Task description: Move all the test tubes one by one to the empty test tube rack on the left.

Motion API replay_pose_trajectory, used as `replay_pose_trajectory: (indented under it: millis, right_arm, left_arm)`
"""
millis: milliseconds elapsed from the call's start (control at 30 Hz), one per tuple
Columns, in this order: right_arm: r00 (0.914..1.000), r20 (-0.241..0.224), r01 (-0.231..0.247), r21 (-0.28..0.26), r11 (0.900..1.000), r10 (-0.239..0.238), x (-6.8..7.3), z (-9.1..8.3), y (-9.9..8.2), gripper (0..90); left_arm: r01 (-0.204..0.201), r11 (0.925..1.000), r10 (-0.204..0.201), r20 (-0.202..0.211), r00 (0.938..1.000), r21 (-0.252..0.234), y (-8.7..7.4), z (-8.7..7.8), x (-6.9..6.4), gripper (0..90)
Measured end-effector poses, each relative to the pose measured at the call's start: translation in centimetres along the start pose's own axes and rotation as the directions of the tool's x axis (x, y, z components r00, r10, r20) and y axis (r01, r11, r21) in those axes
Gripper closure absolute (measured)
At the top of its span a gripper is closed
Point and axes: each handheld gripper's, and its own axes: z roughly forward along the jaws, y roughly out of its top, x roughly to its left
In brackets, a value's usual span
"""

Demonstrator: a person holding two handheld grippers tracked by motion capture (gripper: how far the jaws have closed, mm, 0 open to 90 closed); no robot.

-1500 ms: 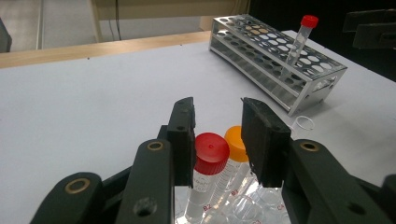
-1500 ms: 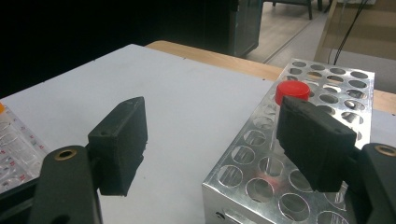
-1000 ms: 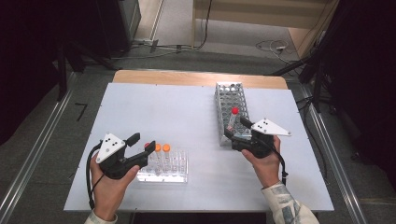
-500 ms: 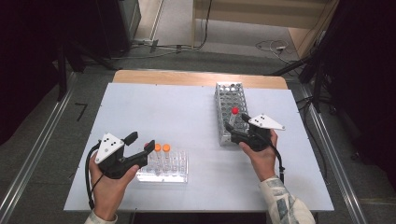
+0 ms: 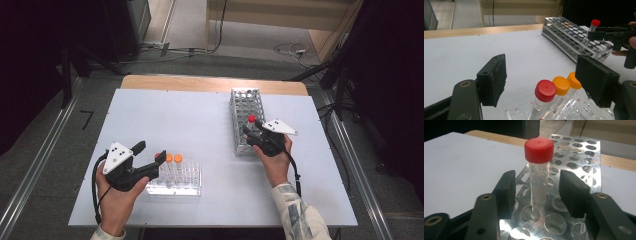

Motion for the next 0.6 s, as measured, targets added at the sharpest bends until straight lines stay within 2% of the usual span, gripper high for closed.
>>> replay_pose_trajectory:
  millis: [467, 600]
  right_arm:
    - [0.9999, 0.005, 0.015, 0.013, 0.9998, -0.015, -0.17, 0.53, -0.17, 69.3]
    - [0.9998, 0.005, 0.020, 0.011, 0.9997, -0.020, -0.21, 0.54, -0.17, 71.0]
  left_arm:
    - [0.000, 0.9999, 0.000, 0.007, 1.0000, 0.011, -0.16, 0.23, -0.05, 27.7]
    - [0.003, 1.0000, -0.003, 0.007, 1.0000, 0.009, -0.14, 0.20, 0.00, 27.7]
